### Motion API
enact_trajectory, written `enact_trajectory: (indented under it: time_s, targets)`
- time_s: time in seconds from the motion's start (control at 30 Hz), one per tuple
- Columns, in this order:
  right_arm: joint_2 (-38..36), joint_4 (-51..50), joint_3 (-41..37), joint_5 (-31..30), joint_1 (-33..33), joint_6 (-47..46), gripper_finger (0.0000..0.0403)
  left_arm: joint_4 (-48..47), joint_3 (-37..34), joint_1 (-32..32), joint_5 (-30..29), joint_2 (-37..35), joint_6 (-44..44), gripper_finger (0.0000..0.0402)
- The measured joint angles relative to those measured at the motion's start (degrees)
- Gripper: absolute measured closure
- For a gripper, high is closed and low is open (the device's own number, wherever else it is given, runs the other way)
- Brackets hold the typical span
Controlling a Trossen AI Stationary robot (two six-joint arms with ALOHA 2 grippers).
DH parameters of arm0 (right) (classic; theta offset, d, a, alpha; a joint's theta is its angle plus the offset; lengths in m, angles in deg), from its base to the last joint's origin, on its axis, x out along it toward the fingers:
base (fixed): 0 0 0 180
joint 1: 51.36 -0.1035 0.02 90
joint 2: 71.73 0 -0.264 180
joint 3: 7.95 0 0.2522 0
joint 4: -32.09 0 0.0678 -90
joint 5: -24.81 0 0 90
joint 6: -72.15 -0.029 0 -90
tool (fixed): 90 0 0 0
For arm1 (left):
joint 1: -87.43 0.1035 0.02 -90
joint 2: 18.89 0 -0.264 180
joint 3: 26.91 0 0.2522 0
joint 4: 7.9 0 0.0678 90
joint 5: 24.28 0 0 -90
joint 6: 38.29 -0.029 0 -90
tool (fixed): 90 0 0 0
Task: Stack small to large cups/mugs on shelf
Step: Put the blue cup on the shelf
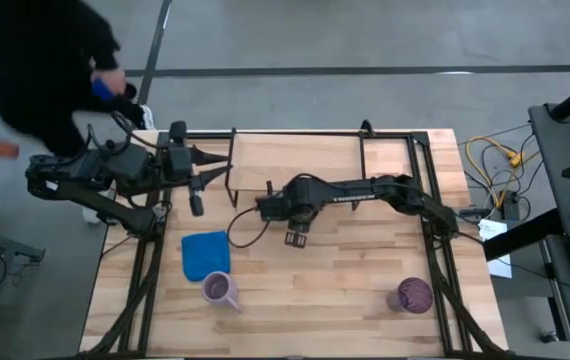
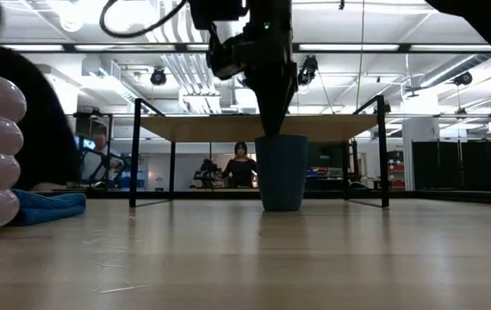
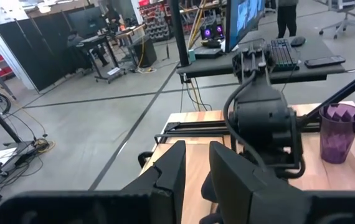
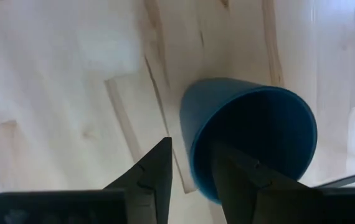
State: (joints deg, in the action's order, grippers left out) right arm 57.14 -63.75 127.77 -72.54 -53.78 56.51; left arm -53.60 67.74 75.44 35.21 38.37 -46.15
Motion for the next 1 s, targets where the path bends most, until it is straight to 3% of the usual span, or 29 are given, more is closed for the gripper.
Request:
enact_trajectory:
  time_s: [0.3,0.6,0.87,1.0]
  targets:
    - [1.6,0.1,-0.1,0.3,1.0,1.0,0.0309,0.0,0.0,0.0,0.0,-0.4,0.0,0.0343]
    - [1.3,0.0,0.6,0.5,1.0,2.7,0.0391,0.0,-0.1,0.0,0.0,-1.0,-0.1,0.0343]
    - [1.0,-0.9,5.6,12.8,-0.3,3.2,0.0393,0.0,-0.1,0.0,-1.4,-1.4,-0.1,0.0343]
    - [1.0,-1.0,11.7,15.2,-1.7,7.4,0.0394,0.0,-0.1,0.0,-1.5,-1.4,-0.1,0.0343]
